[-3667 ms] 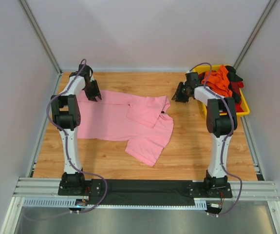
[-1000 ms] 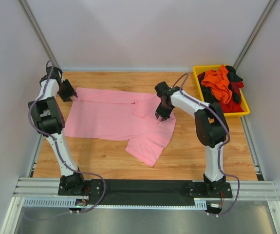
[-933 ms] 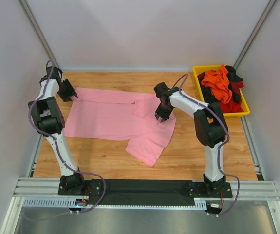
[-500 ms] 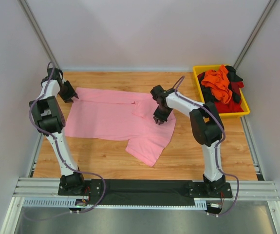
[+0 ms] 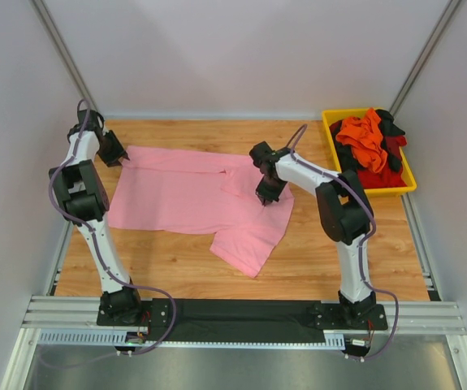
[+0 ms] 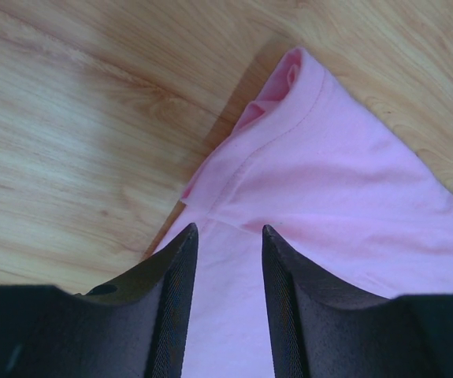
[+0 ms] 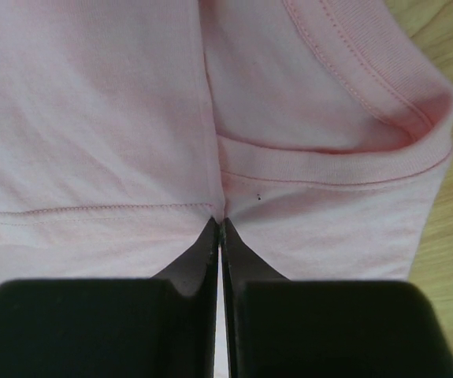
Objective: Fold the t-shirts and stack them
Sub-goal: Fold the tshirt
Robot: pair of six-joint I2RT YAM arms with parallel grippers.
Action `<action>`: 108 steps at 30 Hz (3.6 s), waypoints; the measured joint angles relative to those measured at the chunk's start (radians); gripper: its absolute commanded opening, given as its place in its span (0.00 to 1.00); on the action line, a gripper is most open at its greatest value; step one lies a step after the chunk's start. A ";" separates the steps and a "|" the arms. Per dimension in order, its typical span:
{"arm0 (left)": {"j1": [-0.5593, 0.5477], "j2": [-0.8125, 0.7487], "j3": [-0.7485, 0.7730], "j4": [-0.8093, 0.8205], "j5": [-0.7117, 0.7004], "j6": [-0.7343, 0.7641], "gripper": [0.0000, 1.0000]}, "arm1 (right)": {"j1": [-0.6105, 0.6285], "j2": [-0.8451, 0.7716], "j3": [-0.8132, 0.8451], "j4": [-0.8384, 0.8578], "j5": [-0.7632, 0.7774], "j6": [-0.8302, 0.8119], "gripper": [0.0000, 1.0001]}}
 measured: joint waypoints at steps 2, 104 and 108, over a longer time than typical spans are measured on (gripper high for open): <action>0.000 0.000 0.001 -0.001 -0.005 0.000 0.45 | 0.000 -0.004 0.000 -0.001 0.014 -0.005 0.00; -0.653 -0.096 -0.314 0.259 0.288 0.080 0.42 | -0.001 -0.076 -0.092 0.108 0.022 -0.091 0.13; -0.660 -0.083 -0.312 0.258 0.281 0.080 0.41 | -0.001 -0.076 -0.092 0.108 0.022 -0.091 0.15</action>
